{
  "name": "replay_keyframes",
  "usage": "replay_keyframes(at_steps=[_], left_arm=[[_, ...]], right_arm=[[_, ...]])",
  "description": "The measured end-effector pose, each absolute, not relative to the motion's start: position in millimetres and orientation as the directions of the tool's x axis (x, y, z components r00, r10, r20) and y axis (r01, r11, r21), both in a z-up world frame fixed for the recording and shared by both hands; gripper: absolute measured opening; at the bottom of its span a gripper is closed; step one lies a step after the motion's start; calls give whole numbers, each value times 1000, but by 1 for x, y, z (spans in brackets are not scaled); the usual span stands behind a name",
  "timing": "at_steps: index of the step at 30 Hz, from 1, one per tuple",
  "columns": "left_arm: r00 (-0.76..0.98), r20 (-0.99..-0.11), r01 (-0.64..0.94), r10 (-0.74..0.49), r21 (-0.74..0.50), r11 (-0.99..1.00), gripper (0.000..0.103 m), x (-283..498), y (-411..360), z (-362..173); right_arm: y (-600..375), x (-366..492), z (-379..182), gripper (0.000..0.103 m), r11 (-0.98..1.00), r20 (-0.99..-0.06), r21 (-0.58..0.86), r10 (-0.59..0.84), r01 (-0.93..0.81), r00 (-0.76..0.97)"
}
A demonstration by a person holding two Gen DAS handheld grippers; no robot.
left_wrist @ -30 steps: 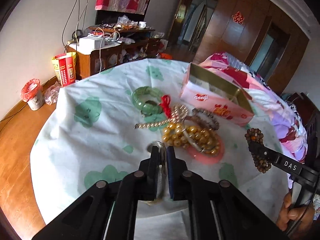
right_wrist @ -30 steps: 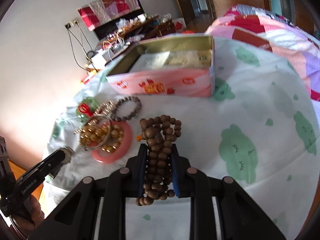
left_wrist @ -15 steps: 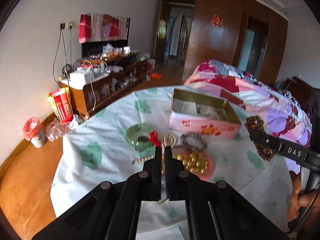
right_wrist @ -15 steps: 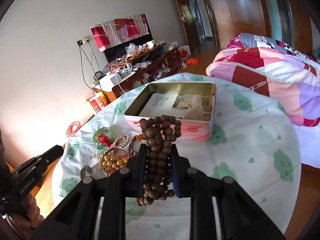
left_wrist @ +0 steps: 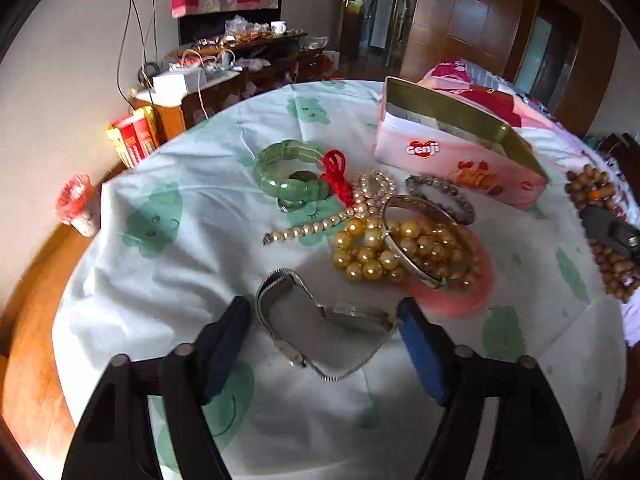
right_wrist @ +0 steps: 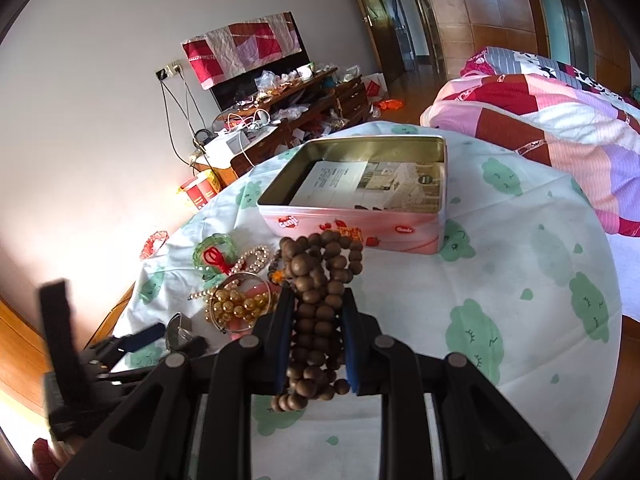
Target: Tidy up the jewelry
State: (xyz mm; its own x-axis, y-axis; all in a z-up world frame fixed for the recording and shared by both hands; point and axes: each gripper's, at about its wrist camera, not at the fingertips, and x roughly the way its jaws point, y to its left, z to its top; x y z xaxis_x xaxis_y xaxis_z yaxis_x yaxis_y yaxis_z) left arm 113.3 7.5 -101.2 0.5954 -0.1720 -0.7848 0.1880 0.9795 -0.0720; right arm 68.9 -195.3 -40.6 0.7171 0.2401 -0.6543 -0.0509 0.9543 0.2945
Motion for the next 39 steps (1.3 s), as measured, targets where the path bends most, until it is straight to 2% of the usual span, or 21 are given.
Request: replay_keyframes(at_steps=[1, 3, 4, 9, 13, 18, 24, 30, 34, 39], left_arm=[[599, -784, 198, -160, -48, 979, 43, 113, 5, -101], [613, -780, 202, -126, 0, 979, 24, 110, 5, -102], [606, -782, 208, -147, -22, 978, 23, 110, 9, -101], [597, -765, 211, -243, -143, 967, 21, 104, 30, -102], [618, -736, 210, -278, -186, 960, 20, 98, 35, -97], [650, -693, 246, -312, -197, 949, 20, 91, 31, -78], [700, -600, 332, -388, -208, 920, 20, 91, 16, -37], [720, -529, 413, -449, -194, 890, 20, 125, -20, -10], [705, -520, 435, -482, -220, 873, 20, 158, -44, -15], [692, -547, 430, -472, -213, 877, 20, 198, -72, -34]], right_arm=[[-196, 68, -41, 25, 954, -654, 296, 241, -50, 717], [-196, 68, -40, 25, 953, -656, 298, 242, -49, 715], [-196, 68, -40, 25, 953, -656, 300, 241, -47, 715], [-195, 69, -44, 25, 951, -663, 306, 242, -39, 708], [-194, 69, -47, 25, 951, -664, 306, 240, -35, 708], [-196, 67, -45, 25, 954, -652, 297, 225, -28, 724], [-209, 70, -38, 25, 954, -630, 299, 201, -5, 750], [-220, 92, -13, 25, 960, -561, 281, 163, 1, 812], [-225, 124, -8, 25, 966, -509, 257, 107, 32, 854], [-234, 166, -33, 25, 964, -533, 253, 72, 78, 843]])
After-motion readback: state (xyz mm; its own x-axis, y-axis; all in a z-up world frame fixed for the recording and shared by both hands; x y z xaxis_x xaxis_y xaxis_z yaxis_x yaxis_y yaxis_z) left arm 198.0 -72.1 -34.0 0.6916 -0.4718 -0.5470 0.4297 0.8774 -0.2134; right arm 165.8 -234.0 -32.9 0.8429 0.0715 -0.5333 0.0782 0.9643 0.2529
